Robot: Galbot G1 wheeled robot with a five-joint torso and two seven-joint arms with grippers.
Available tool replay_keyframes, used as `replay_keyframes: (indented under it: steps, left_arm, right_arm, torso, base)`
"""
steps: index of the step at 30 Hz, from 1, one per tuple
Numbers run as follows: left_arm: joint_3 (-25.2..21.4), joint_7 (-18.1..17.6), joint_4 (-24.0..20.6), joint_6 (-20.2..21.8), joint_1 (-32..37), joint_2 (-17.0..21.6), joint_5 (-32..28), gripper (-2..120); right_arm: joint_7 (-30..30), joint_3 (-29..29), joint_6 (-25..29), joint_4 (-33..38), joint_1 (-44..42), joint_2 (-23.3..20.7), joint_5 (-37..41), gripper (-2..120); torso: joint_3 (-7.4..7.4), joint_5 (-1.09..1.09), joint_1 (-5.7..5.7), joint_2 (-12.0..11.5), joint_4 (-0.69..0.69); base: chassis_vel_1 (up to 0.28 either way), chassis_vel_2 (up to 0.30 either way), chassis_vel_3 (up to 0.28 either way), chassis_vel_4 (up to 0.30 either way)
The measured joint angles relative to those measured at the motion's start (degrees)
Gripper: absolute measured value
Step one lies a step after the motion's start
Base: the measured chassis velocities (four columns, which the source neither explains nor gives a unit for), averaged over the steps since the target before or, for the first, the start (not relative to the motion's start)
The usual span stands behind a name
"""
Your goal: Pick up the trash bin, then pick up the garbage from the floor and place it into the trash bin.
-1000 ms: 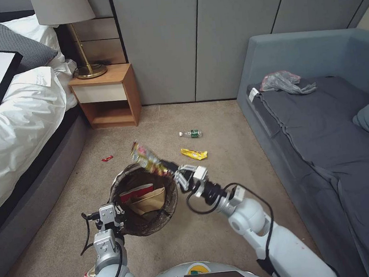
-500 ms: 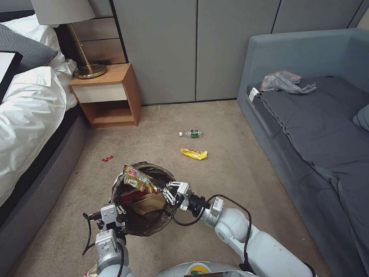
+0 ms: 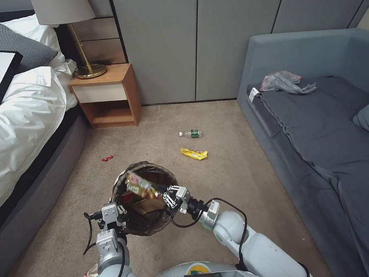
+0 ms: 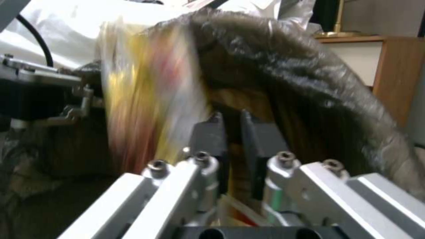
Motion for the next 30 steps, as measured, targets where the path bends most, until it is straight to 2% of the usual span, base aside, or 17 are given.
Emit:
replay_keyframes:
  steps: [2,6,8,9,11,12,15,16,19,20,22,28,30]
  left_arm:
    - [0.1,0.0,0.0,0.0,-0.1,0.0,0.0,0]
    - [0.1,0.0,0.0,0.0,-0.5,0.0,0.0,0]
    - [-0.1,0.0,0.0,0.1,-0.8,0.0,-0.1,0]
    - [-0.1,0.0,0.0,0.1,-0.8,0.0,-0.1,0]
    - [-0.1,0.0,0.0,0.1,-0.7,0.0,-0.2,0]
    - [-0.1,0.0,0.0,0.1,-0.7,0.0,-0.2,0]
    - [-0.1,0.0,0.0,0.2,-0.7,0.0,-0.2,0]
    - [-0.1,0.0,0.0,0.2,-0.7,0.0,-0.2,0]
    - [-0.2,0.0,0.0,0.2,-0.8,0.2,-0.3,0]
    - [-0.2,0.0,0.0,0.2,-0.8,0.2,-0.3,0]
    - [-0.3,0.0,0.2,0.3,-0.8,0.4,-0.4,0]
    - [-0.9,-0.1,0.5,0.5,-1.3,0.8,-1.2,0]
    - [-1.8,-0.1,0.8,0.5,-1.7,1.0,-1.9,0]
  right_arm:
    - [0.1,0.2,0.0,0.1,-0.6,0.0,-0.5,26]
    - [0.1,0.7,0.0,0.9,-1.4,-0.1,-0.8,36]
    - [0.1,0.9,0.0,1.4,-1.9,-0.5,-0.9,46]
    - [0.1,0.9,0.0,1.4,-1.9,-0.5,-0.9,46]
    - [0.0,1.0,0.0,1.7,-2.3,-0.7,-1.2,58]
    - [0.0,1.0,0.0,1.7,-2.3,-0.7,-1.2,58]
    - [0.0,1.1,0.1,2.5,-2.8,-0.8,-1.5,72]
    - [0.0,1.1,0.1,2.5,-2.8,-0.8,-1.5,72]
    - [0.1,1.6,0.1,4.2,-3.4,-1.0,-1.8,85]
    - [0.1,1.6,0.1,4.2,-3.4,-1.0,-1.8,85]
    - [1.5,3.3,0.1,8.2,-4.9,-1.1,-2.0,97]
    - [7.0,7.3,-1.0,15.8,-8.9,-0.6,-3.1,100]
    - [11.5,10.4,-2.4,20.9,-12.1,0.6,-4.4,100]
  torso:
    - [0.0,0.0,0.0,0.0,0.0]
    - [0.0,0.0,0.0,0.0,0.0]
    - [0.0,0.0,0.0,0.0,0.0]
    - [0.0,0.0,0.0,0.0,0.0]
    - [0.0,0.0,0.0,0.0,0.0]
    - [0.0,0.0,0.0,0.0,0.0]
    - [0.0,0.0,0.0,0.0,0.0]
    - [0.0,0.0,0.0,0.0,0.0]
    - [0.0,0.01,0.0,0.0,0.0]
    - [0.0,0.01,0.0,0.0,0.0]
    - [0.0,0.01,0.0,0.0,0.0]
    - [0.0,0.0,0.0,0.0,0.0]
    - [0.0,0.0,0.0,0.0,-0.01]
  base:
    - [0.0,0.0,0.0,0.0]
    - [0.0,0.0,0.0,0.0]
    - [0.0,0.0,0.0,0.0]
    - [0.0,0.0,0.0,0.0]
    - [0.0,0.0,0.0,0.0]
    - [0.0,0.0,0.0,0.0]
    - [0.0,0.0,0.0,0.0]
    - [0.0,0.0,0.0,0.0]
    - [0.0,0.0,0.0,0.0]
    - [0.0,0.0,0.0,0.0]
    - [0.0,0.0,0.0,0.0]
    - [0.0,0.0,0.0,0.0]
    - [0.0,0.0,0.0,0.0]
